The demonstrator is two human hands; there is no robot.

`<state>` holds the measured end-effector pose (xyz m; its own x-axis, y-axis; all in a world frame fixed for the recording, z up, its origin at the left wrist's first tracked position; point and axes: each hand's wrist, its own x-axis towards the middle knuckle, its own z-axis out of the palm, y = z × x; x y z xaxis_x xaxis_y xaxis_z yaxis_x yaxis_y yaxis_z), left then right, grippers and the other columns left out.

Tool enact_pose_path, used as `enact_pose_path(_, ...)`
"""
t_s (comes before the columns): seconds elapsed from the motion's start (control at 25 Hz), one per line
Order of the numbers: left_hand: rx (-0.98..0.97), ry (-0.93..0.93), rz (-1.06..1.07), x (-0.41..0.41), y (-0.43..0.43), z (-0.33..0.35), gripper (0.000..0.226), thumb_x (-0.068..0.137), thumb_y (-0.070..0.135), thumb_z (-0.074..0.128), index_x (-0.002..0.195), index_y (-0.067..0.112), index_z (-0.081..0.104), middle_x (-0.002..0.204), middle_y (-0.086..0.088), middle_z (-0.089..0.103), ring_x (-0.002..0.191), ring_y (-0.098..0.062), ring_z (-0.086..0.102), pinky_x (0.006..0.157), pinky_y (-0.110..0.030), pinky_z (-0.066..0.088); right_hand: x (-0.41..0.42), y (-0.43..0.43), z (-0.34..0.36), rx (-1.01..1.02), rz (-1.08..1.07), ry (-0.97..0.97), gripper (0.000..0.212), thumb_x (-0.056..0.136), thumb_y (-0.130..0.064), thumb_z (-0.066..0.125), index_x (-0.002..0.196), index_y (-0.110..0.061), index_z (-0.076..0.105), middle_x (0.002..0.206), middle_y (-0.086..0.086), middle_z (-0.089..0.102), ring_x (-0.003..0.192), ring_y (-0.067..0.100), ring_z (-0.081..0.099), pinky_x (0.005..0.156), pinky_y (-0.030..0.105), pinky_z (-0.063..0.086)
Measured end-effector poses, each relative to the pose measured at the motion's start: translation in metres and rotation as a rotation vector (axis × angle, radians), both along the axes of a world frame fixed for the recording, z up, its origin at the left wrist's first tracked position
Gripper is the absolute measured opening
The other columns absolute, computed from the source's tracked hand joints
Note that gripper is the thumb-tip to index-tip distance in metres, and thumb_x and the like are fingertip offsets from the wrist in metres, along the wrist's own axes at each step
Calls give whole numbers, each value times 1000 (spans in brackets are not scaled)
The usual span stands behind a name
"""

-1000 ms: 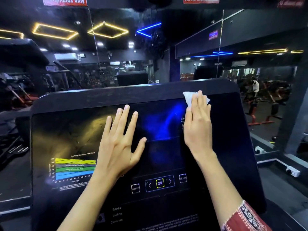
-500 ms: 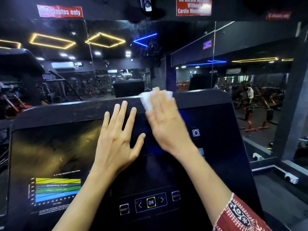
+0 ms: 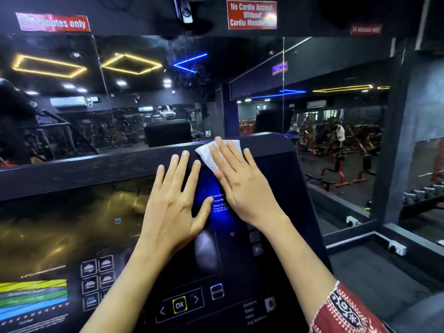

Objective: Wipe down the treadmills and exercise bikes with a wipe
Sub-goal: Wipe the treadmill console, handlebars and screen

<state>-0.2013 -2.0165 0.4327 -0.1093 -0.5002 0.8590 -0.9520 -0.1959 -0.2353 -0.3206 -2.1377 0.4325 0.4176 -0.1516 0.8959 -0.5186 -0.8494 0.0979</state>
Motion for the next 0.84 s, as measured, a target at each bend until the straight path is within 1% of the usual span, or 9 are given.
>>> enact_pose_path(0.12,14,1,-28,-17,-11,-4,65,85,41,44,133,-3,51,144,-26,39,132,-43,38,109,-48,19,-38,-31,2,144,-147,-195,52,93,-8,39,144,1,34,149,21,37,135,37,39,107,58,33)
enact_pose_path(0.16,18,0,-39,-22,-14,-7,65,85,40,44,132,-3,51,144,-26,39,132,-43,39,109,-48,19,-50,-39,-4,217,-172,-263,51,95,-7,37,144,4,32,150,23,34,137,39,35,108,59,32)
enact_pose_path(0.24,20,-5,-49,-31,-18,-14,64,85,39,44,132,-3,51,145,-26,38,132,-42,38,109,-49,20,-66,-34,-27,300,-176,-312,50,100,-14,28,146,4,28,153,22,27,141,37,27,115,50,22)
enact_pose_path(0.36,20,-3,-62,-45,-20,-30,63,85,38,44,133,-3,51,145,-25,38,133,-40,38,108,-51,21,-85,-1,-89,345,-154,-302,50,104,-24,20,147,2,19,155,19,24,143,31,22,118,36,10)
enact_pose_path(0.44,26,-8,-66,-52,-18,-39,64,85,38,44,133,-2,51,145,-25,38,133,-40,38,108,-51,22,-93,12,-109,382,-144,-271,53,106,-31,12,147,1,20,155,17,23,144,28,20,118,31,6)
enact_pose_path(0.56,27,0,-74,-58,-16,-47,62,86,37,45,133,-4,51,144,-26,38,132,-42,38,107,-52,23,-91,-5,-76,411,-141,-214,56,102,-30,15,147,2,26,155,19,23,144,33,19,117,34,5)
enact_pose_path(0.68,40,20,-80,-66,-14,-59,62,86,36,46,134,-4,49,145,-27,37,134,-42,36,108,-52,22,-91,-18,-54,433,-122,-166,59,98,-30,10,149,-2,19,158,16,15,147,31,12,116,34,3)
enact_pose_path(0.76,56,24,-89,-70,-9,-70,62,86,35,47,135,-3,48,146,-26,36,135,-40,34,109,-52,22,-102,-5,-81,455,-121,-143,57,99,-27,12,150,-3,18,159,14,13,147,28,9,117,33,2)
enact_pose_path(0.84,75,27,-97,-73,-2,-82,62,86,35,47,136,-2,47,146,-26,36,136,-38,32,110,-51,20,-121,22,-132,464,-124,-137,52,102,-19,22,150,-2,18,158,16,15,147,27,10,119,33,3)
